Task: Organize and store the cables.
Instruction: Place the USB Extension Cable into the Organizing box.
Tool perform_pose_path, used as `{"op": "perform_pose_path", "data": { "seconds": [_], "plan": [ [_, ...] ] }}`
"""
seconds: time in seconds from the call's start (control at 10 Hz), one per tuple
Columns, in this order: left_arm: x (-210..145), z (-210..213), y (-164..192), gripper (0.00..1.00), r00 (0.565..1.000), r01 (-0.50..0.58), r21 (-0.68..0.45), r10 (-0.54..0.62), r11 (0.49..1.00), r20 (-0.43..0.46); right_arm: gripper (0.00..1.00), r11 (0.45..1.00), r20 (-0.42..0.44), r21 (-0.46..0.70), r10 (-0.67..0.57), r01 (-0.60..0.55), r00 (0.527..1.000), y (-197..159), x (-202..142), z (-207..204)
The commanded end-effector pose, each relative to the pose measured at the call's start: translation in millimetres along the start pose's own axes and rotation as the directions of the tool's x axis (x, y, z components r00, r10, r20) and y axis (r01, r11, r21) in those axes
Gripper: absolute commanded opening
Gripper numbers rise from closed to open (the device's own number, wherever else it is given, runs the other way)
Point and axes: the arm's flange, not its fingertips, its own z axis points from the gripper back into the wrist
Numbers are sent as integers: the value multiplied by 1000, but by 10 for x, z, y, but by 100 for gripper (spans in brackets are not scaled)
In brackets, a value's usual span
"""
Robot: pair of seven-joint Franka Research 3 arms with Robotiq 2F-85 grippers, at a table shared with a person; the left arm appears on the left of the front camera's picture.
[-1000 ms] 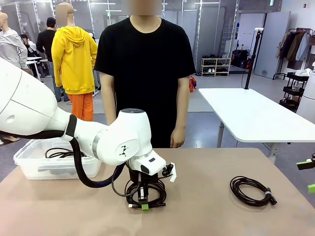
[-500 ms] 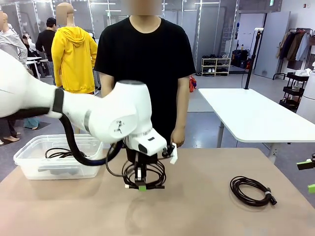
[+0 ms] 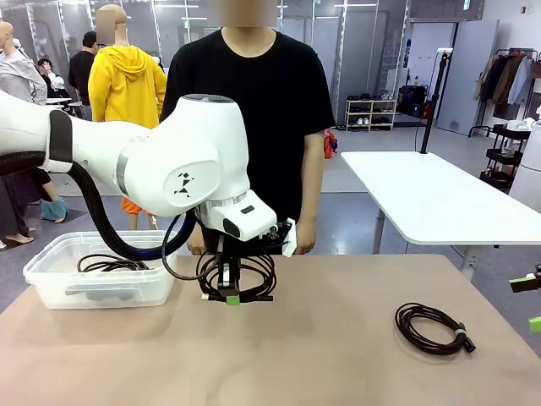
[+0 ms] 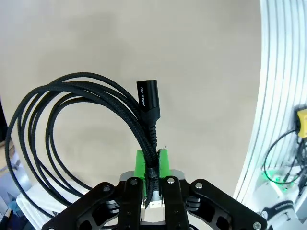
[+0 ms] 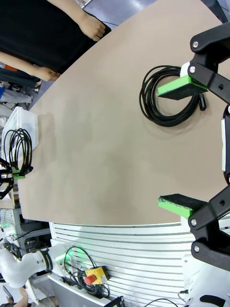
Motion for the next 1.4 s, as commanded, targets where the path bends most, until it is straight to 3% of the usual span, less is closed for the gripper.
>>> {"op": "perform_pose_path", "data": {
  "seconds": [0.0, 0.4, 0.5, 0.6, 0.9, 1.2, 1.3],
  "plan": [
    [-29, 49, 61, 0, 1000, -13, 2, 13, 1000, 14, 100, 1000, -8, 7, -22, 22, 1000, 17, 41, 16],
    [-29, 49, 61, 0, 1000, -13, 2, 13, 1000, 14, 100, 1000, -8, 7, -22, 22, 1000, 17, 41, 16],
    [-42, 15, 56, 13, 1000, -13, 2, 13, 1000, 3, 100, 1000, -8, 7, -22, 22, 1000, 17, 41, 16],
    [-163, 141, 160, 13, 998, 41, 98, -45, 994, 43, 100, 1000, -8, 7, -22, 22, 1000, 17, 41, 16],
    [-1386, 632, 1036, 13, 994, -93, 153, 83, 984, 73, 100, 1000, -8, 7, -22, 22, 1000, 17, 41, 16],
    [-2394, 542, 1493, 13, 994, -97, 275, 81, 957, 69, 100, 1000, -8, 7, -22, 22, 1000, 17, 41, 16],
    [-2741, 451, 1692, 13, 985, -163, 259, 142, 952, 97, 100, 1000, -8, 7, -22, 22, 1000, 17, 41, 16]
  ]
}}
